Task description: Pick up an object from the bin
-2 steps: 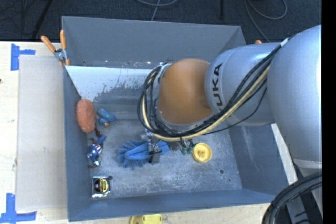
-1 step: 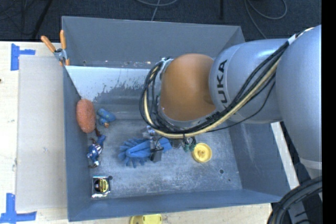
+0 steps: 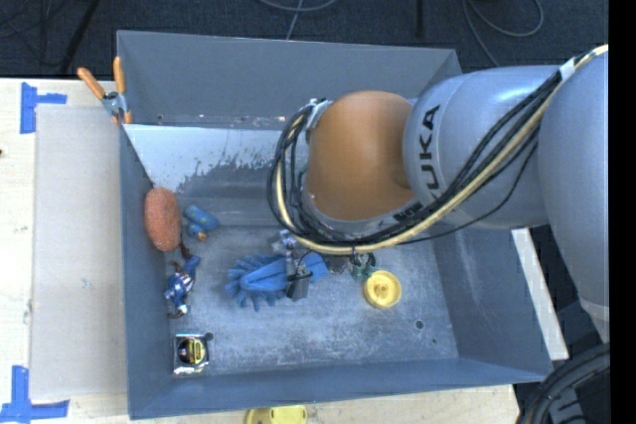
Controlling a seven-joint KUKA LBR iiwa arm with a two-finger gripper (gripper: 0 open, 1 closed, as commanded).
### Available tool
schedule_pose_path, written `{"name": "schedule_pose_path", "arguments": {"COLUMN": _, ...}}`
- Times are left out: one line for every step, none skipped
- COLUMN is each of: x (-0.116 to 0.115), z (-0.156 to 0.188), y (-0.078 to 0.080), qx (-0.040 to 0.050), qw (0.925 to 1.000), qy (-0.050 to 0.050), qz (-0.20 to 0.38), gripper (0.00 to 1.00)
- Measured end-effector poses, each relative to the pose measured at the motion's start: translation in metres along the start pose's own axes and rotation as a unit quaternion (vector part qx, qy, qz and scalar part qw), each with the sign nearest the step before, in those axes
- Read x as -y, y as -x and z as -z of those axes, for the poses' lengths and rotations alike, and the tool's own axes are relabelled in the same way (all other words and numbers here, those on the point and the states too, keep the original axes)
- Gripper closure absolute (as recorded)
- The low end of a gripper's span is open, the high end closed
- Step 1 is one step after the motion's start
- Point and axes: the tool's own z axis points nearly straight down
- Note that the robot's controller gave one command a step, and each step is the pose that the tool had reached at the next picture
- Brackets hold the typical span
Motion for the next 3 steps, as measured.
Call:
{"name": "schedule_pose_path", "arguments": {"x": 0.000, "z": 0.012, "y": 0.001, "qx": 0.0023, "qw": 1.0000, "qy": 0.000, "qz": 0.000, "gripper": 1.00}}
{"name": "schedule_pose_path", "arguments": {"x": 0.000, "z": 0.019, "y": 0.001, "qx": 0.0021, "qw": 1.0000, "qy": 0.000, "qz": -0.001, "gripper": 1.00}}
{"name": "schedule_pose_path", "arguments": {"x": -0.001, "z": 0.025, "y": 0.000, "qx": 0.0007, "qw": 1.0000, "qy": 0.000, "qz": -0.001, "gripper": 1.00}}
